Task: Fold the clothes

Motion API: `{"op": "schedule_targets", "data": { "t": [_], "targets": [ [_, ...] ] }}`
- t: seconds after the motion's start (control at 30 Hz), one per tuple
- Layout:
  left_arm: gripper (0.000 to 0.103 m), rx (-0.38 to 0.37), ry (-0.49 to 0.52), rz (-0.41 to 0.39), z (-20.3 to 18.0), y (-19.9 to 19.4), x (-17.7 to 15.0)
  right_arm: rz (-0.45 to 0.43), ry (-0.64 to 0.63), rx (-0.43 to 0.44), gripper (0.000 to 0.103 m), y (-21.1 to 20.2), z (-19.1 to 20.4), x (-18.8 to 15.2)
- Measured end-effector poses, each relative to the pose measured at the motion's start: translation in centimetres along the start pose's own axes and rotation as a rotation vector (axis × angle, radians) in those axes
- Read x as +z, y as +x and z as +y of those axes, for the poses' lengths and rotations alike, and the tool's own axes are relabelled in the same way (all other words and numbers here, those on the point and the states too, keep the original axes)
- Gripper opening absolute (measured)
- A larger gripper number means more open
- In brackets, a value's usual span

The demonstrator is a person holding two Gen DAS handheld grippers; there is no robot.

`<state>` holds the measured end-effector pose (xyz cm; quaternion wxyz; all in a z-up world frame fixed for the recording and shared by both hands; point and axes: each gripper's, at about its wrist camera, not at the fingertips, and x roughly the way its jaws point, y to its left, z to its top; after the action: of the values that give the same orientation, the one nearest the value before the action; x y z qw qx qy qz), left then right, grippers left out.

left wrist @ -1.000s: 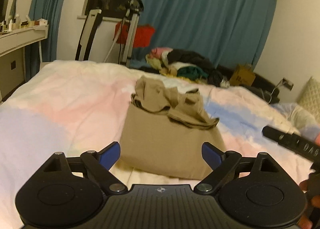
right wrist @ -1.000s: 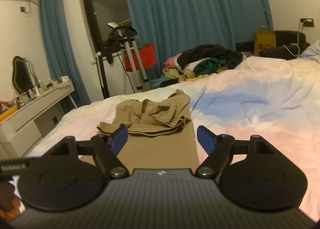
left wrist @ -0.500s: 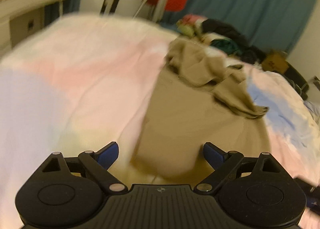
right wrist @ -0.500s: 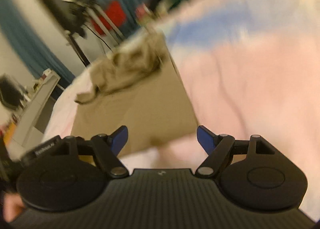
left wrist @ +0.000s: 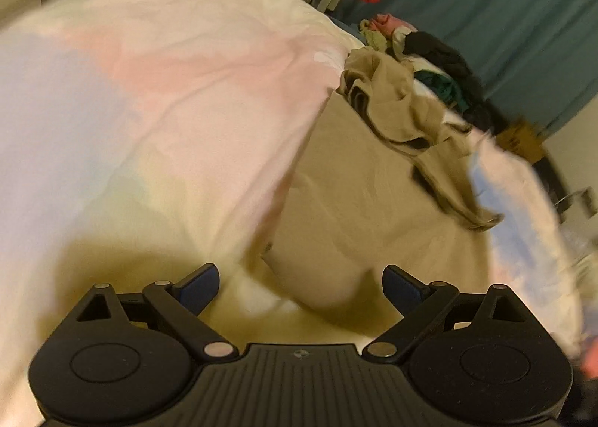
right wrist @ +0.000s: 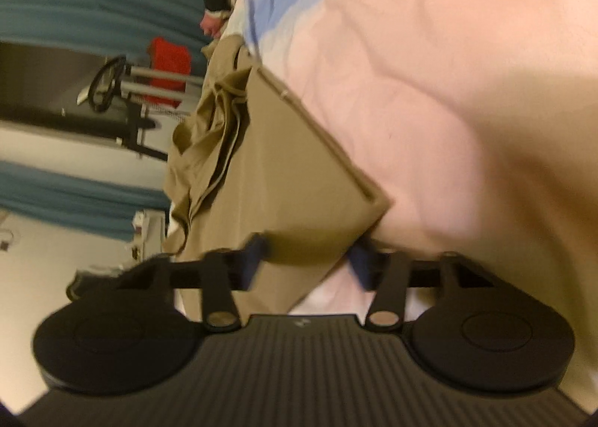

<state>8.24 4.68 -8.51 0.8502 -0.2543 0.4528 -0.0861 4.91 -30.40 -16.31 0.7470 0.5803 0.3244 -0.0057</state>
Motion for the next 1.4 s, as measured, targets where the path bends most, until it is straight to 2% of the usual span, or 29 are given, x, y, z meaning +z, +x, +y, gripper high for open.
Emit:
{"op": "schedule_targets", "data": {
  "t": [0.1,0.2,0.3,0.4,0.47,0.57,0.63,0.7,0.87,0.93,0.97,1.03,1.1,1.23,1.3,1.4],
  "targets": [
    [0.096,-0.161,-0.080,0.060,0.6,-1.6,-0.7,-0.008,0.034,0.025,0.012,0.1,-0.6,0.0],
    [0.099,-0.326,-0.149,0.129,1.0,-2.5,-1.4,-0.020,-0.002,0.048,0.009,-0.6,0.2,-0.3],
    [0.100,-0.407,-0.154,0.211,0.1,-0.3,-2.1,-0.046,-0.029,0.100,0.008,-1.6,1.7,-0.3],
    [0.099,-0.451,-0.205,0.292,-0.8,3.2,-2.8,-0.071,-0.038,0.163,0.007,-2.8,2.5,0.0],
    [0.099,-0.428,-0.220,0.307,-1.2,4.8,-2.7,-0.071,-0.038,0.191,0.007,-3.4,2.8,0.1],
    [0.096,-0.449,-0.326,0.268,0.2,5.0,-2.2,-0.070,-0.035,0.211,0.007,-4.0,2.9,0.3],
    [0.085,-0.465,-0.399,0.240,1.2,5.2,-1.9,-0.072,-0.034,0.214,0.007,-4.3,2.8,0.4],
    [0.078,-0.464,-0.441,0.178,2.2,4.6,-1.6,-0.071,-0.025,0.215,0.007,-4.3,2.6,0.4],
    [0.062,-0.438,-0.455,0.059,3.0,3.6,-1.1,-0.077,-0.031,0.213,0.007,-4.2,2.6,0.3],
    [0.048,-0.402,-0.438,0.019,2.9,3.3,-1.2,-0.083,-0.035,0.210,0.007,-4.3,2.6,0.3],
    [0.045,-0.386,-0.431,0.002,2.9,3.1,-1.2,-0.088,-0.039,0.206,0.007,-4.3,2.6,0.4],
    [0.020,-0.373,-0.422,-0.008,3.0,3.3,-1.3,-0.097,-0.052,0.196,0.007,-4.3,2.6,0.4],
    [0.011,-0.366,-0.430,-0.009,3.1,3.7,-1.3,-0.105,-0.070,0.184,0.007,-4.2,2.7,0.4],
    [0.007,-0.365,-0.433,-0.015,3.0,3.7,-1.3,-0.108,-0.111,0.148,0.007,-3.9,2.9,0.4],
    [0.005,-0.379,-0.406,-0.042,3.9,1.4,0.3,-0.099,-0.108,0.146,0.007,-4.3,3.3,0.5],
    [0.005,-0.370,-0.337,-0.084,3.0,-2.1,0.3,-0.105,-0.139,0.143,0.007,-5.8,4.5,0.1]
  ]
}}
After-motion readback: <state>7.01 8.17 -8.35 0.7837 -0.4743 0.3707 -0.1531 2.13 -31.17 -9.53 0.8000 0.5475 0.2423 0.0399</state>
